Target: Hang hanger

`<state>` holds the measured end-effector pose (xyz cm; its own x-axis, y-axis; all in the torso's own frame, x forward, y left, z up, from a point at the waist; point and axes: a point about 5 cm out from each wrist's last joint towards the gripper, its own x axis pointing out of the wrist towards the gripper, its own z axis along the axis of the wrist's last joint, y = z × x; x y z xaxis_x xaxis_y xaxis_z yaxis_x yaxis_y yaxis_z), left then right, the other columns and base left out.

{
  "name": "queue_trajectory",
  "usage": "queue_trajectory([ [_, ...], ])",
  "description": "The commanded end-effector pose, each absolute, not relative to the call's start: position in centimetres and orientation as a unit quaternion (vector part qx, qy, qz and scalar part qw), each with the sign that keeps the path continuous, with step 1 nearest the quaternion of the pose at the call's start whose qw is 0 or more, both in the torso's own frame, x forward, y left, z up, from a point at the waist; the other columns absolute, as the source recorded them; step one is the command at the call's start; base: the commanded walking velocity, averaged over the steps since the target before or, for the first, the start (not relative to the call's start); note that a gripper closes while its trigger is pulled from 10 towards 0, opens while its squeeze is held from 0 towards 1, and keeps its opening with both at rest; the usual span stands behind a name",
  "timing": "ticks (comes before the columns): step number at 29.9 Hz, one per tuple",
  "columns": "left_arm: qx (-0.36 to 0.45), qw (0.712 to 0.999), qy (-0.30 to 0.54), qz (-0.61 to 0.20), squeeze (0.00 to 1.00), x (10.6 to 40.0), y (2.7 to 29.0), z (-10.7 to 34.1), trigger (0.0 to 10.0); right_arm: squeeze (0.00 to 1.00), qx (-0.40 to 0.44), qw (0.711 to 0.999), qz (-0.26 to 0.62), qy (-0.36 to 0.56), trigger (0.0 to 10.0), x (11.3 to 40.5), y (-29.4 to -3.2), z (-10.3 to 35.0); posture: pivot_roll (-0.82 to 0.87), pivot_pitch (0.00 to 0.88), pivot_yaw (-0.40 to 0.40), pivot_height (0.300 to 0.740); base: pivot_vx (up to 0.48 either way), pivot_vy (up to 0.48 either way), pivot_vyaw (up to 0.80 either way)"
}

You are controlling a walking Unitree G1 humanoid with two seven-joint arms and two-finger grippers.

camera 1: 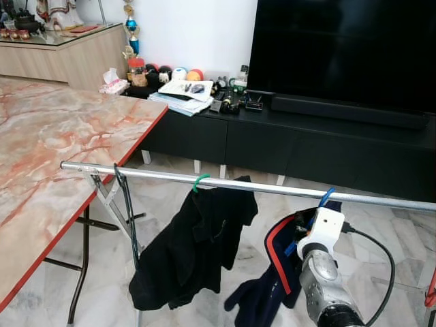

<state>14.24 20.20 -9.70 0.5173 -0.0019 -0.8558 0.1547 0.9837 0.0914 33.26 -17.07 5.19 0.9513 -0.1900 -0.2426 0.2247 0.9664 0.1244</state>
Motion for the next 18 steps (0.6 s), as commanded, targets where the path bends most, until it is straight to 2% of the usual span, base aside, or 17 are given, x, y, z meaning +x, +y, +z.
queue_trajectory([
  [1,0.068,0.858,0.505,-0.074,0.0,13.4,18.95,-10.19,10.0,0.0,0.075,0.99,-0.087,0.085,10.0,33.61,-16.56,6.13,0.2,0.005,-0.013,0.74,0.0,0.0,0.0],
  [13,0.067,0.857,0.505,-0.076,0.0,13.35,18.9,-10.21,10.0,0.0,0.086,0.993,-0.075,0.042,10.0,33.54,-16.45,6.97,0.2,0.004,-0.014,0.74,0.0,0.0,0.0],
  [14,0.066,0.857,0.505,-0.076,0.0,13.35,18.9,-10.21,10.0,0.2,0.083,0.993,-0.076,0.046,10.0,33.48,-16.47,6.84,0.2,0.004,-0.013,0.74,0.0,0.0,0.0],
  [16,0.066,0.857,0.505,-0.076,0.0,13.36,18.9,-10.21,10.0,0.2,0.078,0.993,-0.075,0.052,10.0,33.41,-16.47,6.65,0.2,0.004,-0.013,0.74,0.0,0.0,0.0],
  [17,0.066,0.857,0.505,-0.076,0.0,13.36,18.9,-10.21,10.0,0.31,0.077,0.993,-0.072,0.057,10.0,33.32,-16.43,6.46,0.2,0.004,-0.014,0.74,0.0,0.0,0.0],
  [18,0.066,0.857,0.505,-0.076,0.0,13.36,18.89,-10.21,10.0,0.31,0.077,0.993,-0.07,0.06,10.0,33.25,-16.39,6.32,0.2,0.004,-0.014,0.74,0.0,0.0,0.0],
])
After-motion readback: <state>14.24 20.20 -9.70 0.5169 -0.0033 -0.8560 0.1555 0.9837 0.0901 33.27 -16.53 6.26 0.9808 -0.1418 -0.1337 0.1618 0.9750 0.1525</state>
